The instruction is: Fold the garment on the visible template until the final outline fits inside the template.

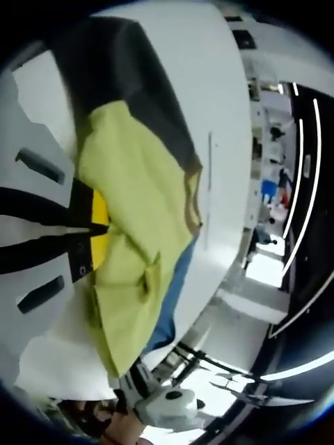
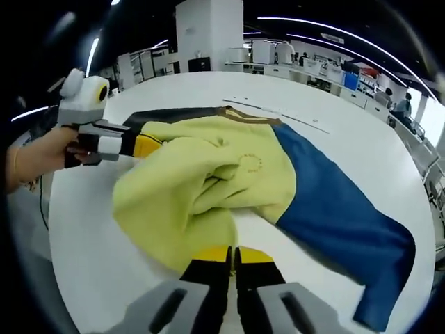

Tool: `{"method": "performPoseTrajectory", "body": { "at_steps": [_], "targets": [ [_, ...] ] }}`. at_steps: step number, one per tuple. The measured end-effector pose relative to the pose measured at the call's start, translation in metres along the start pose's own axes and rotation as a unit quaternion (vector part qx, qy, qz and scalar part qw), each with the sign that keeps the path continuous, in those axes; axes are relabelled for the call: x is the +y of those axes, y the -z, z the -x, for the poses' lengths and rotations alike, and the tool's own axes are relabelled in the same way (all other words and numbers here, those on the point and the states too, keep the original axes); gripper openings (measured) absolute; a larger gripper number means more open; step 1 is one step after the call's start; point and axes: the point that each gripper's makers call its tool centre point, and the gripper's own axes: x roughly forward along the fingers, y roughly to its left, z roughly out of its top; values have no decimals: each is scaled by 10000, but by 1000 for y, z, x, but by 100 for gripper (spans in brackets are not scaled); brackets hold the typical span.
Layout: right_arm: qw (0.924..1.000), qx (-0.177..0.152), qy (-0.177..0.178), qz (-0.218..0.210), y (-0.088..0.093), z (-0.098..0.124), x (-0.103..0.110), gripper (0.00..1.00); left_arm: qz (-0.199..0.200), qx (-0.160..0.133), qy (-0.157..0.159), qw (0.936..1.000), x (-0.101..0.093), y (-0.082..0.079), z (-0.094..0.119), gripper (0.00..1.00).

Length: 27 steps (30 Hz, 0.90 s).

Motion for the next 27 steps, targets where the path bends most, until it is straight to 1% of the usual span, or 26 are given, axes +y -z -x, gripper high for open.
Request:
{"method": "performPoseTrajectory", "body": {
  "at_steps": [2, 3, 7, 11, 15, 17, 21, 27],
  "targets": [
    [9999, -54, -27, -104, -1, 3, 1, 0, -78, -86, 31, 9999, -3, -6, 6, 0],
    [9996, -126, -46, -229, -3, 8, 2, 0, -117, -130, 87, 9998, -6, -10, 12, 0],
    [9993, -258, -3, -284, -8, 23, 3, 0, -104, -272, 160, 9994, -11, -21, 24, 0],
    [9980, -461, 123, -403, -15, 41, 0, 0, -152, -460, 201, 9986, -16, -36, 38, 0],
    [9965, -620, 201, -521, -19, 57, 0, 0, -319, -590, 200, 9975, -19, -50, 51, 0],
    [9962, -658, 223, -517, -20, 64, 0, 0, -341, -642, 201, 9972, -20, -56, 58, 0],
    [9951, -763, 247, -584, -21, 78, 2, 0, -428, -715, 214, 9963, -22, -63, 72, 0],
    [9938, -839, 295, -665, -18, 98, 7, 0, -445, -635, 191, 9968, -22, -62, 94, 0]
  ]
}}
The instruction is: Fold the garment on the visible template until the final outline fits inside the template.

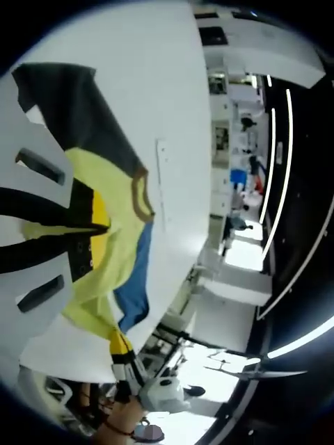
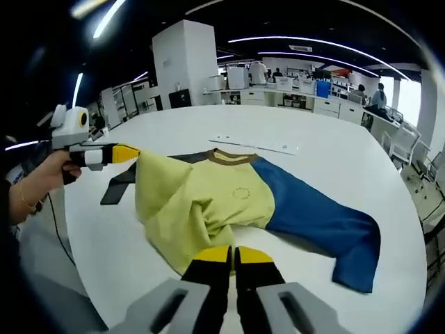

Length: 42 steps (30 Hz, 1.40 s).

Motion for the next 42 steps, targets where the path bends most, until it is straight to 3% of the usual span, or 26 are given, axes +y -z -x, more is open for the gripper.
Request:
{"method": "performPoseTrajectory", "body": {
  "at_steps": [7, 16, 21, 30, 42],
  "targets": [
    [9992, -113, 63, -368, 9, 26, 4, 0, -147, 346, 9, 9993, -3, 16, 31, 0],
    [9984, -31, 152, -552, 22, 43, 5, 0, -168, 606, 27, 9980, 0, 28, 52, 0],
    [9976, 1, 195, -669, 29, 52, 9, 0, -257, 884, -77, 9957, 4, 42, 63, 0],
    [9961, 303, 451, -700, 60, 69, 7, 0, -58, 1354, -245, 9905, 16, 77, 80, 0],
    [9923, 687, 599, -841, 97, 72, 7, 0, 258, 1700, -394, 9843, 26, 108, 96, 0]
  ]
}}
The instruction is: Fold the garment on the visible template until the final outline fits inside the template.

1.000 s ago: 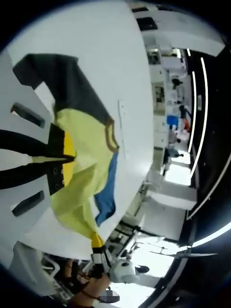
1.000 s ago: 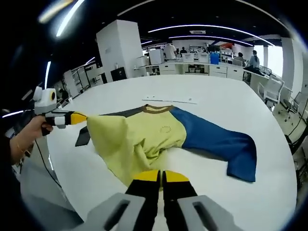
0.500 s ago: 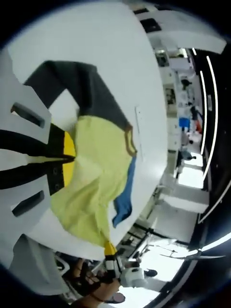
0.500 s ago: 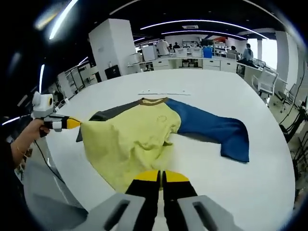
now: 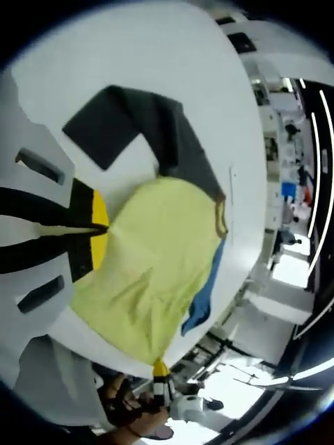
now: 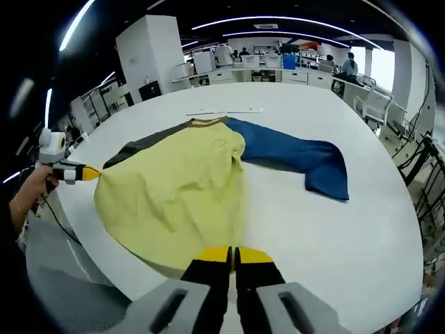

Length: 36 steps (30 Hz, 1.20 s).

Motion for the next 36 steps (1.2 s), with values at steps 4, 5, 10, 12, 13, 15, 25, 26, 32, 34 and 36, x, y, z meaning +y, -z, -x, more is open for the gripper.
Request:
{"method": "performPoseTrajectory", "body": {
  "at_steps": [4, 5, 10, 12, 13, 15, 25, 26, 32, 34, 36],
  "targets": [
    [9999, 141, 22, -33, 11, -2, -1, 0, 59, 159, -42, 9998, 4, 11, -1, 0],
    [9998, 167, 31, -44, 14, -3, -1, 0, 60, 166, -52, 9998, 4, 12, -1, 0],
    [9994, 312, 45, -124, 27, -7, -2, 0, 184, 281, -149, 9993, 12, 25, -5, 0],
    [9994, 330, 40, -138, 29, -7, -2, 0, 182, 293, -170, 9993, 15, 29, -7, 0],
    [9993, 339, 41, -145, 31, -8, -2, 0, 162, 310, -203, 9992, 16, 31, -8, 0],
    [9991, 386, 46, -169, 35, -11, -4, 0, 129, 323, -229, 9991, 18, 34, -11, 0],
    [9988, 414, 55, -271, 40, -15, -8, 0, -4, -224, 31, 9997, 14, 26, -1, 10],
    [9989, 388, 37, -274, 39, -15, -8, 0, 48, -250, 72, 9997, 13, 25, 2, 13],
    [9988, 405, 2, -265, 41, -16, -6, 0, -325, -204, 199, 9991, 4, 27, 16, 22],
    [9988, 405, -6, -260, 41, -16, -6, 0, -328, -129, 264, 9990, 0, 33, 18, 22],
    [9988, 418, -18, -260, 42, -16, -5, 0, -311, 27, 265, 9992, -3, 43, 20, 22]
  ]
}}
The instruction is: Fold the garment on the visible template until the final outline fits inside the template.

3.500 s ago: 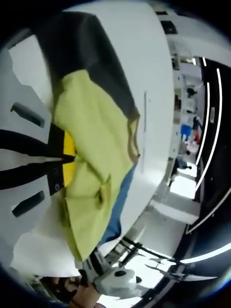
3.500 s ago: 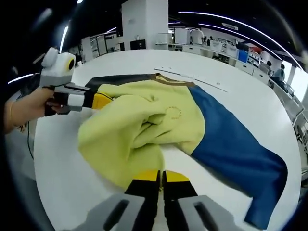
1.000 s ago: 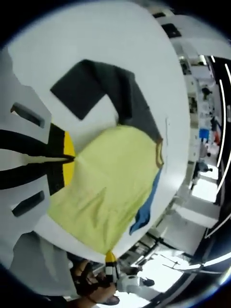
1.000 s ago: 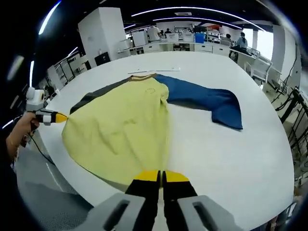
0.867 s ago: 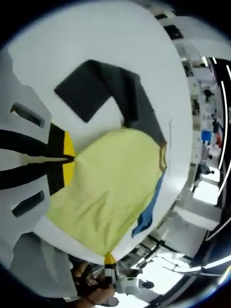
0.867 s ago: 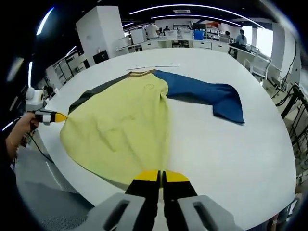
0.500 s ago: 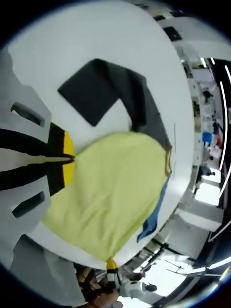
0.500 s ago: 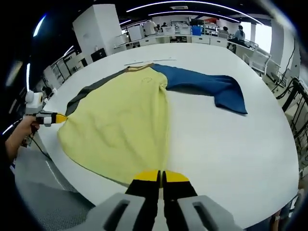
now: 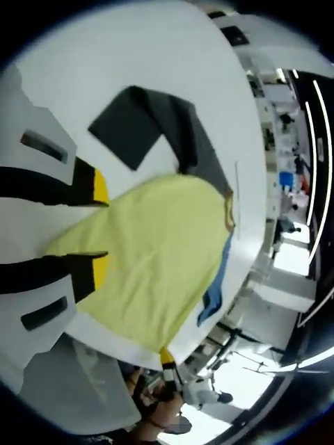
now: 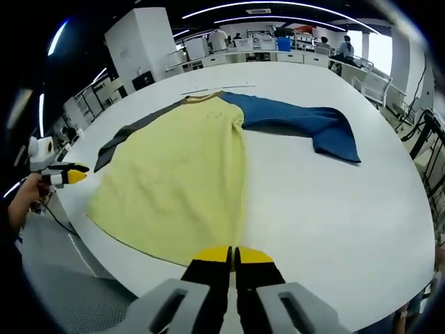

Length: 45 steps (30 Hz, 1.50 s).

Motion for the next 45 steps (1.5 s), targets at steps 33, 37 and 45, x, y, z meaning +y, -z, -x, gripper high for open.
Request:
{"method": "performPoseTrajectory", "body": {
  "at_steps": [33, 37, 45],
  "targets": [
    [9998, 156, -55, -123, 16, -1, -1, 0, 151, 1319, -633, 9891, -11, 67, 0, 0],
    [9996, 234, -114, -132, 22, -1, 2, 0, 171, 1344, -645, 9887, -9, 68, 1, 0],
    [9995, 239, -106, -179, 24, -1, 2, 0, 191, 1354, -661, 9884, -9, 70, 1, 0]
  ]
}}
